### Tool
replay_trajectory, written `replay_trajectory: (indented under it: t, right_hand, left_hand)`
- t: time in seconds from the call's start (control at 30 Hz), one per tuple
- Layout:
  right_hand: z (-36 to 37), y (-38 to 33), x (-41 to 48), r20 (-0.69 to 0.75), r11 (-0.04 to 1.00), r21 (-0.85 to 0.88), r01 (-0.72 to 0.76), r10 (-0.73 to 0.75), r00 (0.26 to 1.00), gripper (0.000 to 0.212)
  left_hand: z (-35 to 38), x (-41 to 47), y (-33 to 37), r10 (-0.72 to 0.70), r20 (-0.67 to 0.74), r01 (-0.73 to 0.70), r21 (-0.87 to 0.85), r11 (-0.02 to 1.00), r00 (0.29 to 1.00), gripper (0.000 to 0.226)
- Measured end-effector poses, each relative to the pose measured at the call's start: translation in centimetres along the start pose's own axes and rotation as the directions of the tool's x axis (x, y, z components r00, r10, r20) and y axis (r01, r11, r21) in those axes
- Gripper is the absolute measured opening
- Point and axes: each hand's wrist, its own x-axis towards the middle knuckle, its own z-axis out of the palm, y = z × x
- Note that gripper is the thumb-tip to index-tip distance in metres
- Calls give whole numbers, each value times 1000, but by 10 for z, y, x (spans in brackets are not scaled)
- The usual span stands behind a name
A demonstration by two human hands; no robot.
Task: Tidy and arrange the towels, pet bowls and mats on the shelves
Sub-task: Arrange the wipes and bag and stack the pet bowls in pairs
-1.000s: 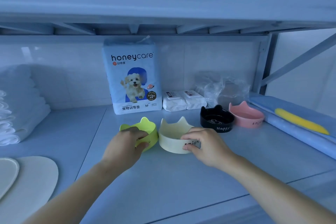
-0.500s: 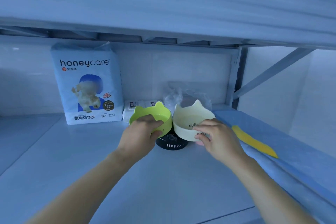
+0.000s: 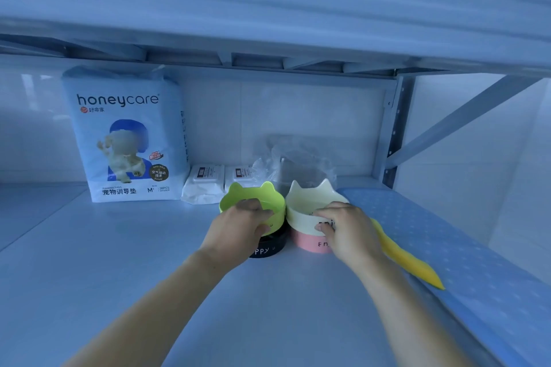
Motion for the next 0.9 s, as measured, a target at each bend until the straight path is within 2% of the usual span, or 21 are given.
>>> replay_trajectory:
  t: [0.13,0.33,0.43,0.53,0.63,0.73,0.8,0.9]
  right_hand:
    - [3,11,0,-6,1000,3,-6,6,1000,14]
    - [7,10,-1,-4,1000,-8,-16,16,1000,23]
    - [5,5,-3,-18,999,-36,8,-9,1000,33]
    - [0,-12,3,-54,995,-1,99,-99,994,38]
    - [1,-36,20,33,978,24,206,-207,978,38]
    - [9,-52,33,148,961,41,273,-276,950,41]
    - [17,-55,34,201,962,43,269,-272,941,43]
    - [32,-52,28,202,967,66,246,-254,946,41]
  left_hand:
    - [11,5,3,15,20,-15,9,1000,1000,29]
    - [23,2,2,63,-62,-63,-10,998,996,26]
    - [26,-2,-6,48,-125,-60,-92,994,991,36]
    - [21,-8,-20,-25,-147,-6,-209,978,989,43]
    - [12,-9,-36,-96,-147,56,-253,966,985,53]
    - [10,-10,-49,-103,-117,65,-291,954,988,58]
    - [11,-11,-56,-102,-110,64,-307,950,989,57]
    - [14,-12,-65,-126,-85,88,-351,932,988,56]
